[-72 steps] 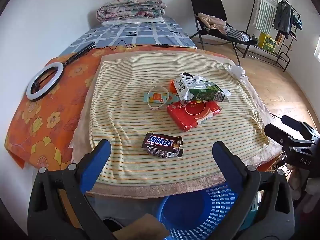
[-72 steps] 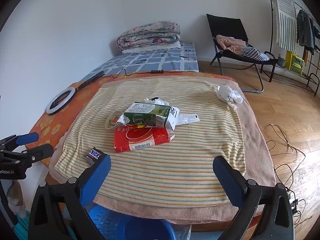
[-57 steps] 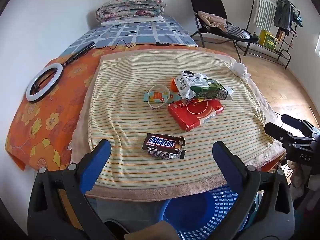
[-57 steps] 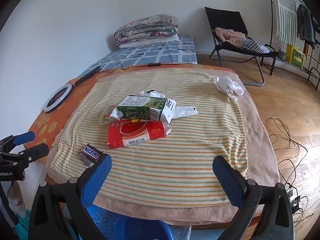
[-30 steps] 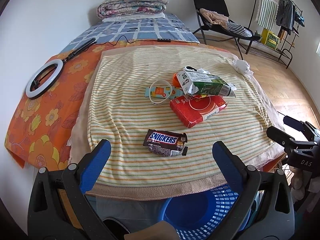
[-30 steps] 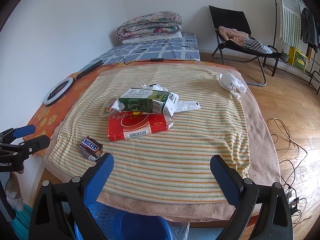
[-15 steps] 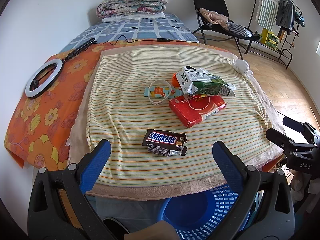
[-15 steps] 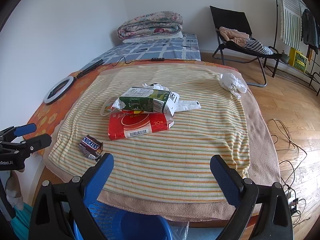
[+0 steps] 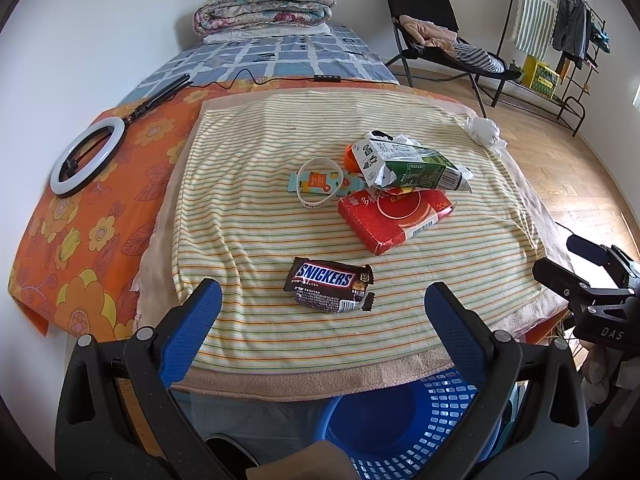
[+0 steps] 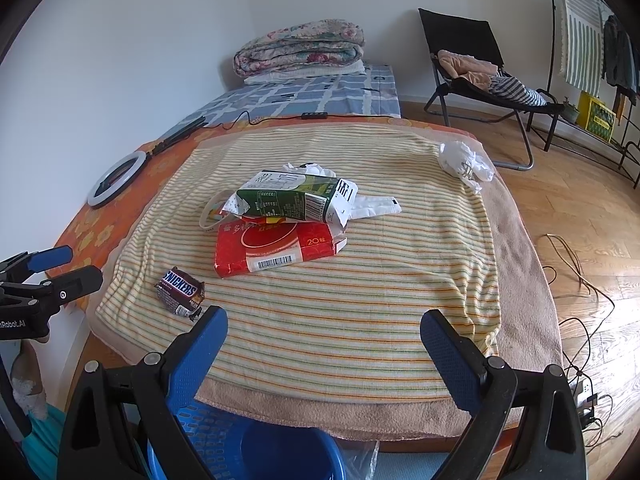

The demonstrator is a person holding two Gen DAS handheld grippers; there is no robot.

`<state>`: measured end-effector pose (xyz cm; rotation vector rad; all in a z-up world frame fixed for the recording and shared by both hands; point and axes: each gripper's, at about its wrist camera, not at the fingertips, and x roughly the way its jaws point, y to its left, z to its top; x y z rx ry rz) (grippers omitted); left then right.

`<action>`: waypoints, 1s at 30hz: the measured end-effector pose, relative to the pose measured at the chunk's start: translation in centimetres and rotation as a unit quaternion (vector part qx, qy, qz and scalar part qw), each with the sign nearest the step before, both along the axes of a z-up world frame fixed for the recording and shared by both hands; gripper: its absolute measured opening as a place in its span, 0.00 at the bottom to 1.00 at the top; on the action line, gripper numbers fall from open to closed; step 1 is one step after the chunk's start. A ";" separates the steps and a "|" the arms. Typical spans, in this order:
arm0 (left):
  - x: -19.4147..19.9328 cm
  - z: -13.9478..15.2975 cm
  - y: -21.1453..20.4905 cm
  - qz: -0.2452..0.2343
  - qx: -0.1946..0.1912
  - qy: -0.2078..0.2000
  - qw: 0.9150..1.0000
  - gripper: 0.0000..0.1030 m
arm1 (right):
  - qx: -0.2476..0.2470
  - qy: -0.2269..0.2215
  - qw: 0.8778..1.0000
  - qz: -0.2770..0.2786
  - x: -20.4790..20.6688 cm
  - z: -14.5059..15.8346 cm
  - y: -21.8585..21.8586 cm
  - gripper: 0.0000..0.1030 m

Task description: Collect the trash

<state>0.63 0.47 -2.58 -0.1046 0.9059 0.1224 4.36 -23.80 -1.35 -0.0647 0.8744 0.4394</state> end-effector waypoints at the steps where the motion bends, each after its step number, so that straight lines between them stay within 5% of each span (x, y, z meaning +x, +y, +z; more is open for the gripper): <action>1: 0.0 0.0 0.0 0.000 0.000 0.000 1.000 1.00 | 0.000 0.000 1.000 0.000 0.0 0.0 0.0 0.95; 30: 0.9 0.1 0.9 -0.001 -0.029 0.002 1.000 1.00 | -0.013 -0.012 1.000 -0.012 1.3 -0.2 -0.7 0.99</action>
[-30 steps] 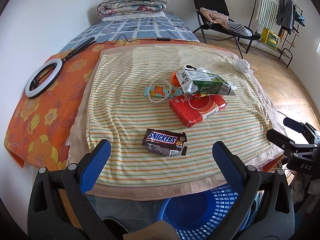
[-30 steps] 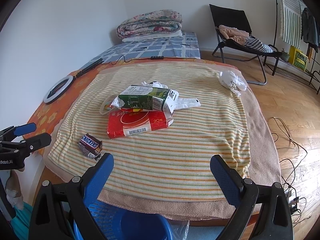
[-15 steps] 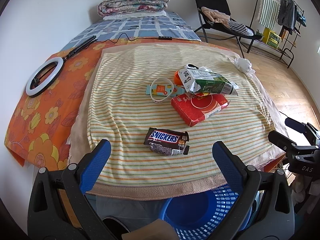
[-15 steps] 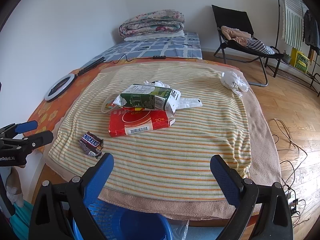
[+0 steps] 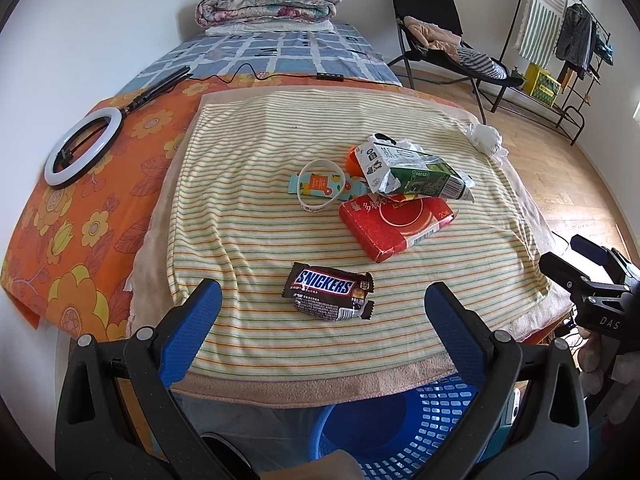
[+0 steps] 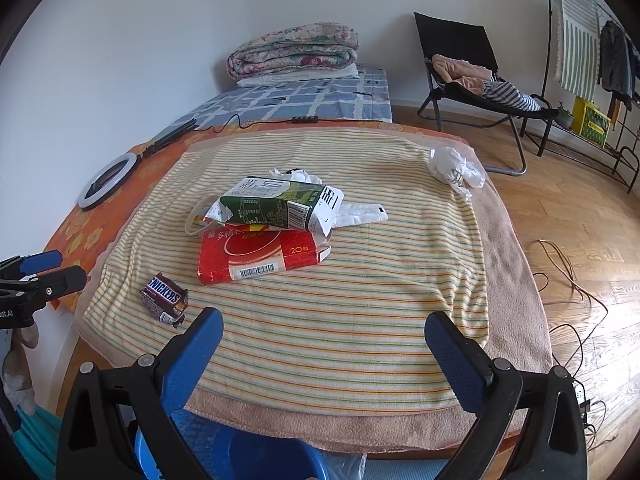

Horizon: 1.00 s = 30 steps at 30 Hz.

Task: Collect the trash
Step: 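Grasp the white plastic bag with the right tool while the left tool grasps the milk carton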

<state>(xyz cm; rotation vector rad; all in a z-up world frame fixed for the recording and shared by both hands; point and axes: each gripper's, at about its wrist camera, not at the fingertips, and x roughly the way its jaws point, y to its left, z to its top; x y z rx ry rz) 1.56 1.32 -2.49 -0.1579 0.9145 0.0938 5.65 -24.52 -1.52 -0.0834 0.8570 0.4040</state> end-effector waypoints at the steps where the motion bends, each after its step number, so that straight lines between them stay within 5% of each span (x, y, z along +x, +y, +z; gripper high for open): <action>1: 0.2 0.0 -0.1 -0.002 -0.003 0.001 1.000 1.00 | -0.001 -0.001 1.000 -0.002 0.2 0.1 -0.2 0.99; 15: 8.1 1.1 -0.9 -0.019 -0.068 0.032 0.997 1.00 | -0.004 -0.011 0.999 -0.037 7.3 3.0 -4.8 0.99; 25: 16.8 -2.7 0.6 -0.001 -0.158 0.109 0.981 0.86 | -0.016 0.004 0.997 -0.070 15.3 2.1 -8.0 0.99; 30: 19.2 -4.4 0.8 0.002 -0.160 0.134 0.978 0.85 | -0.002 0.027 0.997 -0.078 19.7 0.8 -8.8 0.96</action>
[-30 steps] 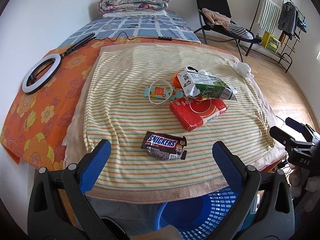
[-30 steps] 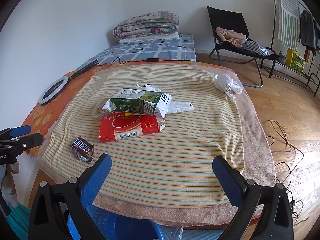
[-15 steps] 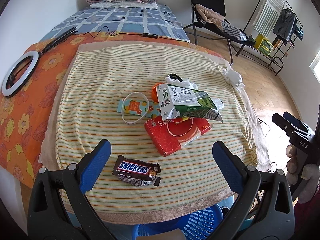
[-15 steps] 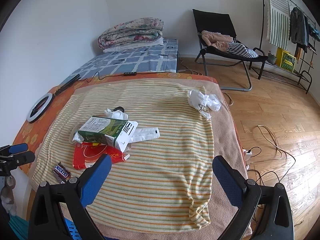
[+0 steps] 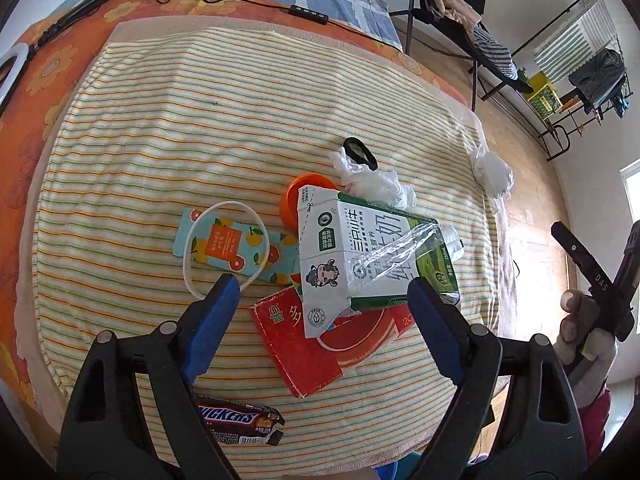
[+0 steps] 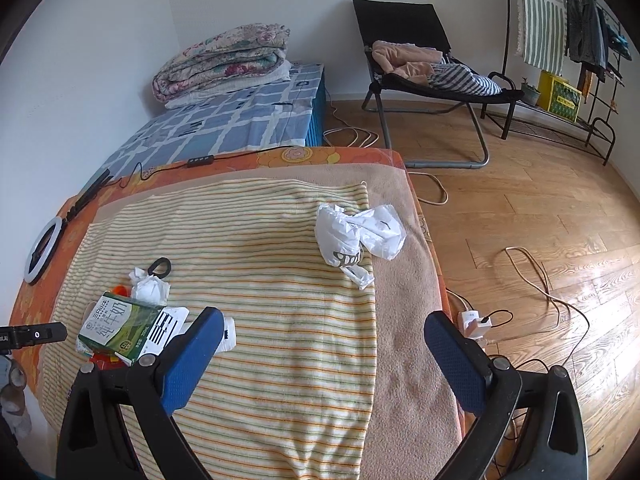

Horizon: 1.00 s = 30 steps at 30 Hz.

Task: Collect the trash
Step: 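Grasp the white plastic bag with the right tool while the left tool grasps the milk carton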

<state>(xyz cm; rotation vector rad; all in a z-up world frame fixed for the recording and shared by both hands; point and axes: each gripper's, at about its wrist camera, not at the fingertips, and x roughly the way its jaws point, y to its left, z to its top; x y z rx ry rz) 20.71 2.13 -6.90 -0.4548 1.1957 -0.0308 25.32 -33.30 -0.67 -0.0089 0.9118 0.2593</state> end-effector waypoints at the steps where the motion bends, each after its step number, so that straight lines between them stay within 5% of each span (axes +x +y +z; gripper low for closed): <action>1: 0.3 -0.3 0.0 -0.002 0.000 0.003 1.000 0.85 | 0.002 0.002 1.000 -0.002 0.8 -0.3 -0.1 0.95; 10: 2.0 -2.0 0.2 -0.010 -0.039 0.023 0.999 0.81 | -0.022 0.002 1.000 -0.002 7.7 -2.7 1.5 0.94; 17: 2.8 -2.7 0.4 -0.013 -0.064 0.030 0.997 0.58 | -0.079 0.012 0.997 -0.021 11.7 -5.6 3.1 0.89; 22: 2.5 -2.4 0.4 -0.018 -0.068 0.022 0.997 0.48 | -0.094 0.027 0.995 -0.021 12.5 -6.9 3.8 0.75; 26: 1.9 -1.7 0.6 -0.015 -0.072 0.010 0.997 0.40 | -0.083 0.039 0.996 -0.009 12.4 -7.2 4.2 0.43; 30: 1.4 -0.4 0.8 -0.017 -0.064 -0.008 0.998 0.35 | -0.059 0.042 0.997 0.002 11.7 -6.8 4.3 0.33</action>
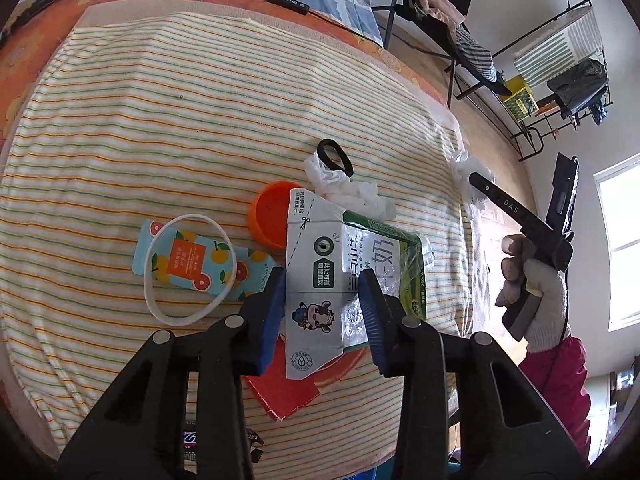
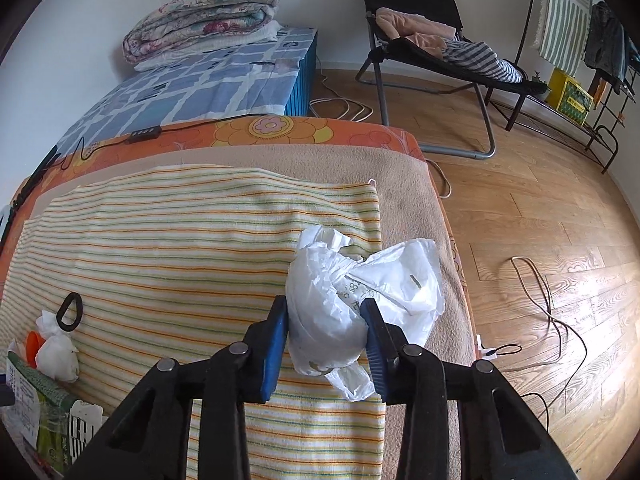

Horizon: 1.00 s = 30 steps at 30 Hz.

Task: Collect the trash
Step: 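Grasp the white plastic bag with the right tool while the left tool grasps the milk carton, then carry the milk carton and white bag over the blue basket and release both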

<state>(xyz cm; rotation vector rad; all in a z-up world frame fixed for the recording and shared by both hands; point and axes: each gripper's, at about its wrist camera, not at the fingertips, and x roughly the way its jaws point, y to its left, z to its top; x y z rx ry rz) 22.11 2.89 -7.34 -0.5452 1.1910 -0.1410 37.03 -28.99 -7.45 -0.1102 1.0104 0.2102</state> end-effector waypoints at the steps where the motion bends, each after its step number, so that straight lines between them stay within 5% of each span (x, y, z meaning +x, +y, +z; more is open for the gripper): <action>1: -0.2 0.3 0.0 -0.001 0.004 -0.003 1.000 0.35 | 0.009 -0.001 1.000 0.003 -0.2 0.3 -0.1 0.33; 8: -1.6 2.8 0.3 -0.002 0.015 -0.031 0.999 0.28 | 0.029 -0.029 0.999 0.018 -2.3 3.1 0.1 0.31; 16: -4.0 7.5 -2.8 -0.052 0.104 -0.073 0.991 0.23 | 0.053 -0.060 0.995 0.054 -6.8 7.4 0.8 0.31; 20: -5.9 9.1 -4.1 -0.069 0.096 -0.095 0.988 0.10 | 0.064 -0.071 0.993 0.074 -9.3 9.2 1.1 0.31; 26: -5.6 8.5 -7.1 -0.088 0.133 -0.097 0.983 0.10 | 0.079 -0.083 0.989 0.096 -13.4 11.4 1.1 0.30; 30: -4.4 6.3 -8.2 -0.082 0.142 -0.066 0.984 0.27 | 0.079 -0.093 0.987 0.101 -15.8 12.4 0.5 0.30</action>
